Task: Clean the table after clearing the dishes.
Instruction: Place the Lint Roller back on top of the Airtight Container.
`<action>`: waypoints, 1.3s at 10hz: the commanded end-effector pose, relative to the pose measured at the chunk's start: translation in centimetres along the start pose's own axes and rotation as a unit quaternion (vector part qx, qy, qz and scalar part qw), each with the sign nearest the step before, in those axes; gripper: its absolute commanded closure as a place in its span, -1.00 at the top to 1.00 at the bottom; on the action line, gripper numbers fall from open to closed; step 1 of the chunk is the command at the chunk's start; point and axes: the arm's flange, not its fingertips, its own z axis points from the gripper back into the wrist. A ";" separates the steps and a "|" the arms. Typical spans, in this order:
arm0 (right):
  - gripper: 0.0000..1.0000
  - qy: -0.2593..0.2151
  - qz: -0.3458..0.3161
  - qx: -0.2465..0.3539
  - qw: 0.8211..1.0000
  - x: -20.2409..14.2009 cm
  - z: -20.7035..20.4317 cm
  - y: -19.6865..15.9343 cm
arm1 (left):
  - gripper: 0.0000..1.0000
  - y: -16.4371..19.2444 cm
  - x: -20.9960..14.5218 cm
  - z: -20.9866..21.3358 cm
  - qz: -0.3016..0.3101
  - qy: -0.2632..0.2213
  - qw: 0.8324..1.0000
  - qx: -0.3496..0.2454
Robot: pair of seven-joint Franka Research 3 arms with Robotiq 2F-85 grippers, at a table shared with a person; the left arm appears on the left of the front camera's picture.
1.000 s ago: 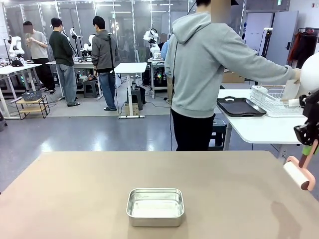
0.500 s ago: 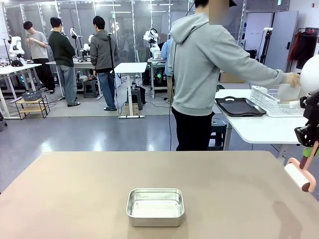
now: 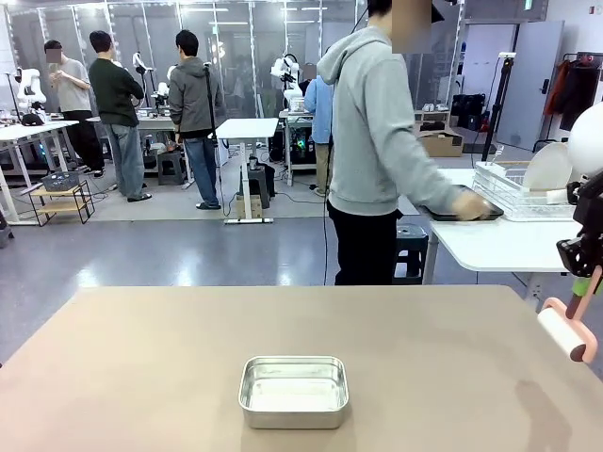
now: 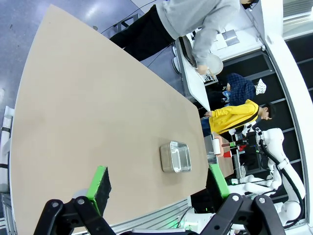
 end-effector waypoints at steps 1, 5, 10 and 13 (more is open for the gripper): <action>-0.58 -0.006 0.003 0.001 1.000 0.1 0.0 0.1 | 1.00 -0.4 0.3 0.3 0.004 0.001 1.000 -0.007; -0.58 -0.006 0.003 0.001 1.000 0.1 0.0 0.1 | 1.00 -0.4 0.3 0.3 0.004 0.001 1.000 -0.007; -0.58 -0.169 0.279 -0.033 0.945 -2.5 9.7 12.9 | 1.00 -0.4 0.3 0.3 0.004 0.001 1.000 -0.007; -0.58 -0.176 0.485 0.011 0.856 -6.1 12.2 24.1 | 1.00 -0.4 0.3 0.3 0.004 0.001 1.000 -0.007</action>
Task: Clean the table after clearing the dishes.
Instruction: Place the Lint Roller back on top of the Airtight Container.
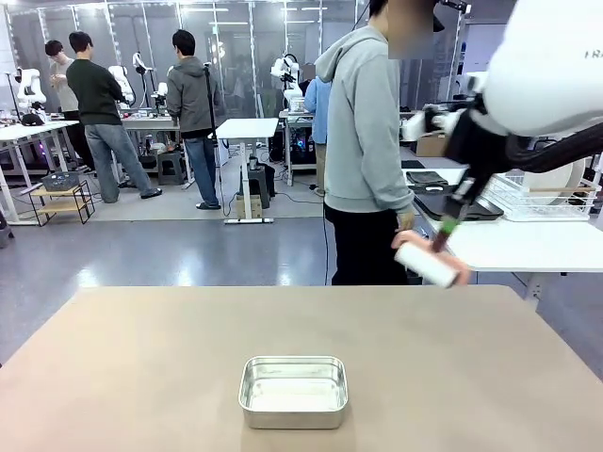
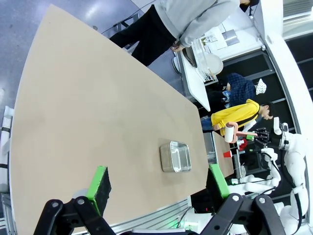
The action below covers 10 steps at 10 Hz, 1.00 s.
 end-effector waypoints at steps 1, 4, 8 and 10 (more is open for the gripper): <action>-0.58 -0.023 0.101 0.027 0.994 2.7 -0.7 3.6 | 1.00 -0.3 0.2 0.3 0.004 0.001 1.000 -0.007; -0.58 -0.011 0.249 0.089 0.964 8.6 -2.5 13.7 | 1.00 -0.3 0.2 0.3 0.004 0.001 1.000 -0.007; -0.58 0.005 0.333 0.094 0.938 11.9 -6.2 18.8 | 1.00 -0.3 0.2 0.3 0.004 0.001 1.000 -0.007; -0.58 0.009 0.308 0.105 0.945 11.4 -6.3 19.6 | 1.00 -0.3 0.2 0.3 0.004 0.001 1.000 -0.007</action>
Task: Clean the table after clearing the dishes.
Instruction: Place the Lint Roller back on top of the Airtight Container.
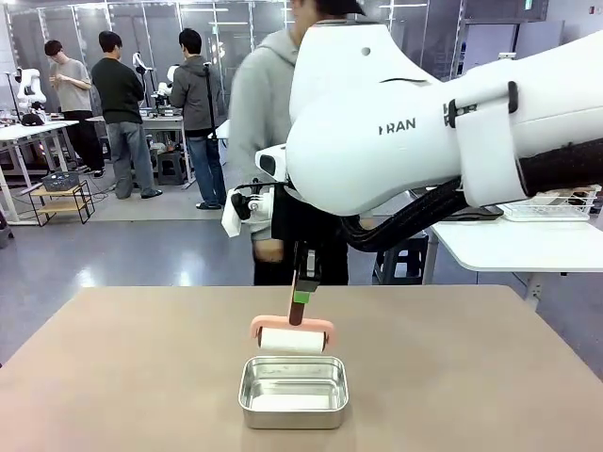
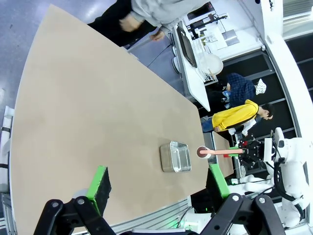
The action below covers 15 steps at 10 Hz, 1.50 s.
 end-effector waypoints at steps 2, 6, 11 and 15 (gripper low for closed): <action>-0.58 -0.014 -0.009 0.013 1.000 0.0 0.3 0.9 | 1.00 -0.3 0.3 0.3 0.004 0.001 1.000 -0.007; -0.58 0.006 0.012 0.023 1.000 0.7 -1.3 -1.1 | 1.00 -0.3 0.3 0.3 0.004 0.001 1.000 -0.007; -0.58 0.033 0.007 0.110 0.993 2.2 -7.1 -5.1 | 1.00 -0.3 0.3 0.3 0.004 0.001 1.000 -0.007; -0.58 0.048 0.018 0.124 0.991 2.2 -10.3 -6.9 | 1.00 -0.3 0.3 0.3 0.004 0.001 1.000 -0.007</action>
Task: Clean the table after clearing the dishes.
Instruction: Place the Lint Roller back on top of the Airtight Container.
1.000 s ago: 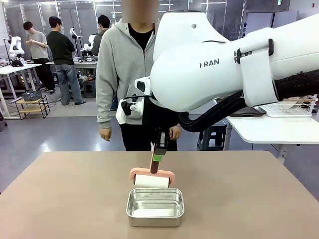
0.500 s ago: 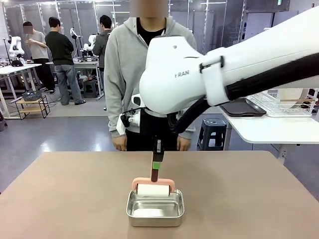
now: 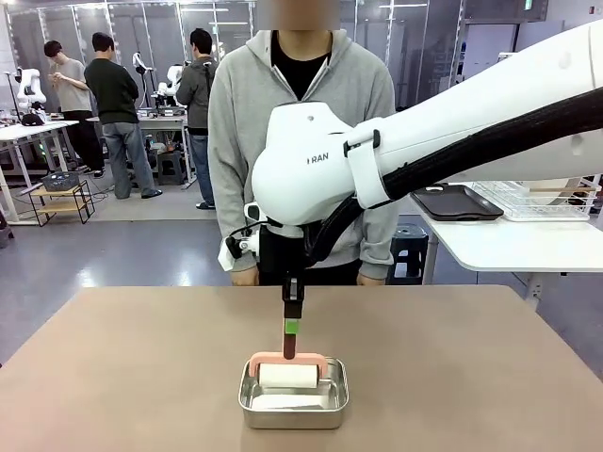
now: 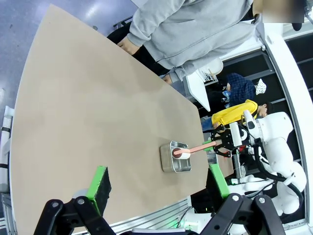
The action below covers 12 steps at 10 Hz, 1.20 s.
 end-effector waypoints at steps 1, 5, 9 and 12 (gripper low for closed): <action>-0.58 -0.001 0.018 0.000 1.000 0.3 0.0 -1.2 | 1.00 -0.4 0.3 0.3 0.004 0.001 1.000 -0.007; -0.58 0.007 0.027 0.004 1.000 0.6 -2.9 -3.8 | 1.00 -0.4 0.3 0.3 0.004 0.001 1.000 -0.007; -0.58 0.029 0.016 0.005 0.999 0.9 -6.2 -5.6 | 1.00 -0.4 0.3 0.3 0.004 0.001 1.000 -0.007; -0.58 0.027 0.016 0.010 0.999 0.8 -5.8 -5.4 | 1.00 -0.4 0.3 0.3 0.004 0.001 1.000 -0.007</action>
